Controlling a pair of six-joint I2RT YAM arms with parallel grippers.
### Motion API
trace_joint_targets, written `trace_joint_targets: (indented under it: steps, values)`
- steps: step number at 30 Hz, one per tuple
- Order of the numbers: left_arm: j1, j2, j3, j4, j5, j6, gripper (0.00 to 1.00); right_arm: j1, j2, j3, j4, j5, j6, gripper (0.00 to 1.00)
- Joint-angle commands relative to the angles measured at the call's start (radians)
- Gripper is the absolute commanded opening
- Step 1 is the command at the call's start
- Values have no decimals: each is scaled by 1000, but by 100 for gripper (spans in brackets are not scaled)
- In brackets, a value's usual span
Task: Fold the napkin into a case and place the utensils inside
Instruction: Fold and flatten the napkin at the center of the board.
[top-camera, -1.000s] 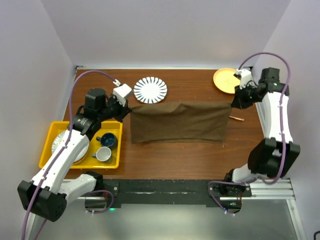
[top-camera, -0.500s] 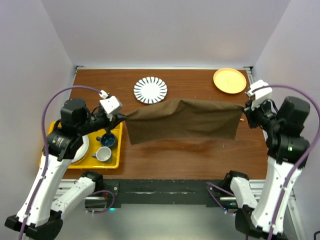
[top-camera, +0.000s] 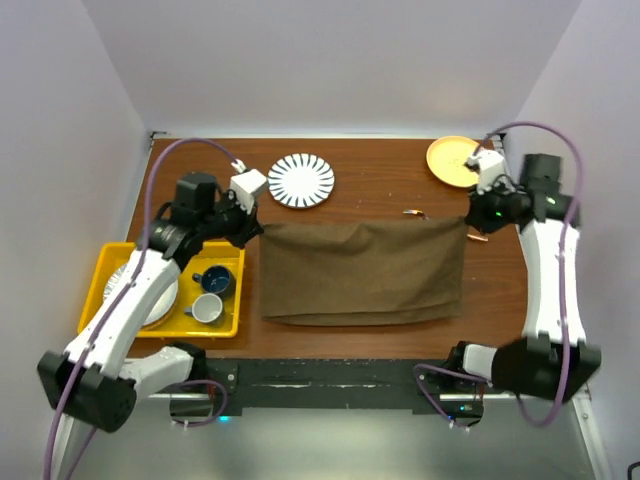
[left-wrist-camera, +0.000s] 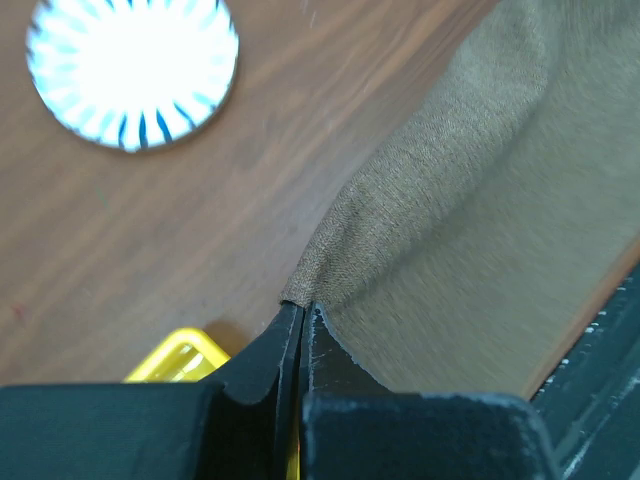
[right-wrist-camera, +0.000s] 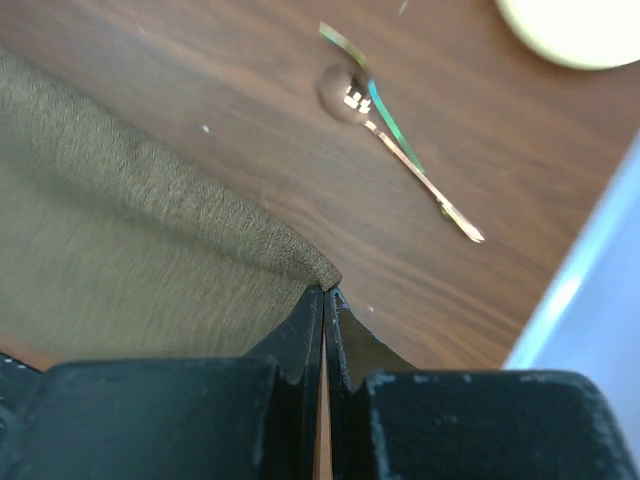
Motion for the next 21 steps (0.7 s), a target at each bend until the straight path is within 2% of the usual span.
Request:
trace_joint_targets:
  steps: [1,4,5,6,7,9,10,12,13,14,16,18,21]
  values:
    - [10,141,-83,170,-98,-36,0,116,144,-69,205,74,20,0]
    - [15,256,-103,259,-130,-22,0,139,264,-98,311,128,53,0]
    - [18,284,-100,275,-147,-21,0,139,296,-95,324,143,59,6]
    - [31,362,-68,298,-184,-7,1,137,385,-77,328,159,59,41]
    - [42,383,-57,303,-189,-10,13,137,408,-60,331,162,62,48]
    - [73,417,-8,297,-194,-10,27,137,433,-37,319,162,65,56]
    - [82,418,3,292,-201,-8,41,137,431,-14,310,165,65,66]
    - [99,388,9,289,-209,-1,47,137,416,22,273,177,60,69]
    - [100,371,1,291,-210,7,56,136,410,36,255,182,38,70]
    - [102,337,-9,277,-172,34,57,133,399,47,203,164,18,70]
    - [102,303,-31,219,-82,93,58,134,355,50,143,130,-68,67]
    - [94,248,-54,174,65,202,57,136,317,17,46,81,-139,61]
    - [52,194,-115,79,122,360,51,142,292,-66,-58,45,-292,57]
